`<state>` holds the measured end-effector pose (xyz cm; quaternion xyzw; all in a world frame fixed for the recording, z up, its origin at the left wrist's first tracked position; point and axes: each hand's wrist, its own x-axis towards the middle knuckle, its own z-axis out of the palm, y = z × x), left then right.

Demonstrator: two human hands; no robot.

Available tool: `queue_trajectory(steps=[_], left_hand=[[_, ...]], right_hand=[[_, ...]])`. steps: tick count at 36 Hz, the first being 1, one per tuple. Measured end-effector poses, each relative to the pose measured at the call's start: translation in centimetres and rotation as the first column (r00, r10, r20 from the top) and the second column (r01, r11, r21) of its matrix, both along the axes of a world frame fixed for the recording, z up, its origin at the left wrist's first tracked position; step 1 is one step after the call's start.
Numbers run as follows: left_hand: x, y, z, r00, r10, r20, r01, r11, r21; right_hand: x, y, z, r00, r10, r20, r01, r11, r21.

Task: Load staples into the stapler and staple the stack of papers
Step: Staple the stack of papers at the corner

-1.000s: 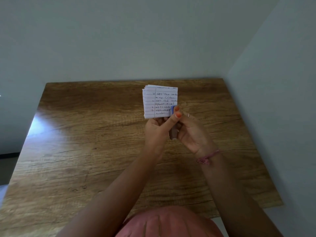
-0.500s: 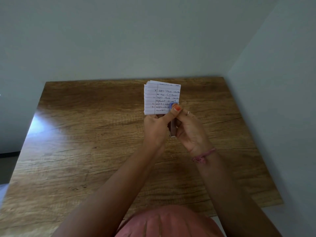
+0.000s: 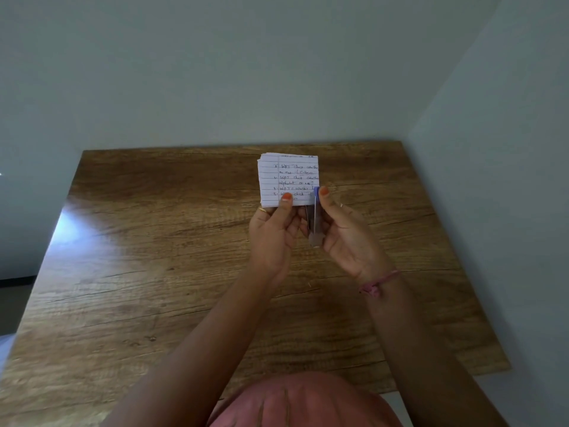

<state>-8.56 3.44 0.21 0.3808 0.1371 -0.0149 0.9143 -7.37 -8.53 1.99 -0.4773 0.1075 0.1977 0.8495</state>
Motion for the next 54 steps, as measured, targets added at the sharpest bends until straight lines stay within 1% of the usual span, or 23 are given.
queue_trajectory(steps=[6,8,9,11,12,14,16,19,21,23,25,27,30,32,33,34,35,37,38,39,41,46,54], left_hand=[[-0.1,0.2,-0.1,0.997,0.066,-0.052,-0.068,0.996,-0.050],[-0.1,0.5,-0.2,0.996,0.070,-0.063,-0.074,0.996,-0.052],[-0.1,0.6,-0.2,0.995,0.072,-0.067,-0.075,0.996,-0.048],[-0.1,0.9,-0.4,0.994,0.076,-0.077,-0.079,0.996,-0.041],[-0.1,1.1,-0.5,0.993,0.078,-0.085,-0.081,0.996,-0.041],[-0.1,1.3,-0.7,0.991,0.081,-0.107,-0.086,0.995,-0.047],[-0.1,1.4,-0.9,0.989,0.075,-0.124,-0.082,0.995,-0.049],[0.0,1.6,-1.0,0.989,0.057,-0.134,-0.065,0.997,-0.051],[0.1,1.7,-0.9,0.989,0.050,-0.137,-0.058,0.997,-0.053],[0.2,1.8,-0.8,0.991,0.036,-0.132,-0.043,0.998,-0.050],[0.3,2.0,-0.7,0.993,0.016,-0.119,-0.019,0.999,-0.028],[0.3,2.3,-0.6,0.994,-0.014,-0.105,0.015,1.000,0.013],[0.4,3.1,-0.4,0.990,-0.097,-0.099,0.106,0.990,0.088],[0.5,3.7,-0.2,0.982,-0.161,-0.101,0.174,0.975,0.141],[0.6,4.1,-0.1,0.976,-0.189,-0.105,0.204,0.965,0.166],[0.7,4.4,0.1,0.970,-0.216,-0.110,0.234,0.953,0.192],[0.8,4.7,0.2,0.963,-0.243,-0.113,0.263,0.939,0.220],[1.0,5.2,0.4,0.948,-0.297,-0.112,0.316,0.907,0.278],[1.1,5.4,0.6,0.940,-0.323,-0.108,0.340,0.888,0.309],[1.2,5.7,0.8,0.931,-0.350,-0.102,0.363,0.867,0.340],[1.3,6.0,1.2,0.910,-0.406,-0.085,0.405,0.825,0.395],[1.4,6.7,1.9,0.864,-0.496,-0.092,0.472,0.731,0.492],[1.6,7.7,2.6,0.830,-0.541,-0.134,0.540,0.719,0.438]], right_hand=[[-0.5,-0.8,-1.5,0.999,-0.046,0.027,0.049,0.989,-0.136],[-0.7,-1.1,-2.3,0.997,-0.074,0.031,0.080,0.966,-0.246],[-0.7,-1.3,-2.7,0.995,-0.084,0.044,0.094,0.938,-0.332],[-0.6,-1.7,-3.5,0.990,-0.079,0.117,0.130,0.835,-0.535],[-0.5,-1.9,-4.0,0.983,-0.052,0.175,0.154,0.752,-0.641],[0.0,-2.4,-4.8,0.960,0.057,0.275,0.202,0.544,-0.814],[0.6,-2.7,-5.5,0.943,0.159,0.292,0.219,0.362,-0.906],[1.6,-2.9,-6.6,0.942,0.248,0.228,0.198,0.139,-0.970],[1.9,-2.8,-7.1,0.936,0.289,0.200,0.194,0.051,-0.980],[2.0,-2.6,-7.3,0.930,0.314,0.190,0.202,-0.007,-0.979],[2.0,-2.5,-7.3,0.926,0.336,0.171,0.201,-0.056,-0.978],[2.1,-2.4,-7.0,0.927,0.353,0.124,0.161,-0.077,-0.984],[2.1,-2.5,-5.9,0.921,0.381,0.079,0.106,-0.050,-0.993],[2.2,-2.5,-4.3,0.922,0.342,0.181,0.175,0.049,-0.983],[2.2,-2.5,-3.3,0.923,0.297,0.245,0.215,0.130,-0.968],[2.3,-2.5,-2.2,0.927,0.244,0.283,0.227,0.235,-0.945],[2.3,-2.6,-1.1,0.940,0.197,0.281,0.194,0.368,-0.909],[2.2,-2.8,1.0,0.965,0.179,0.194,0.022,0.677,-0.736],[2.1,-2.9,1.6,0.964,0.222,0.149,-0.077,0.762,-0.643],[2.0,-3.0,1.9,0.954,0.272,0.126,-0.153,0.803,-0.576],[1.8,-2.8,2.0,0.940,0.322,0.111,-0.227,0.836,-0.500],[1.8,-2.6,1.3,0.939,0.332,0.085,-0.262,0.855,-0.449],[2.2,-2.6,0.7,0.941,0.328,0.087,-0.258,0.856,-0.447]])
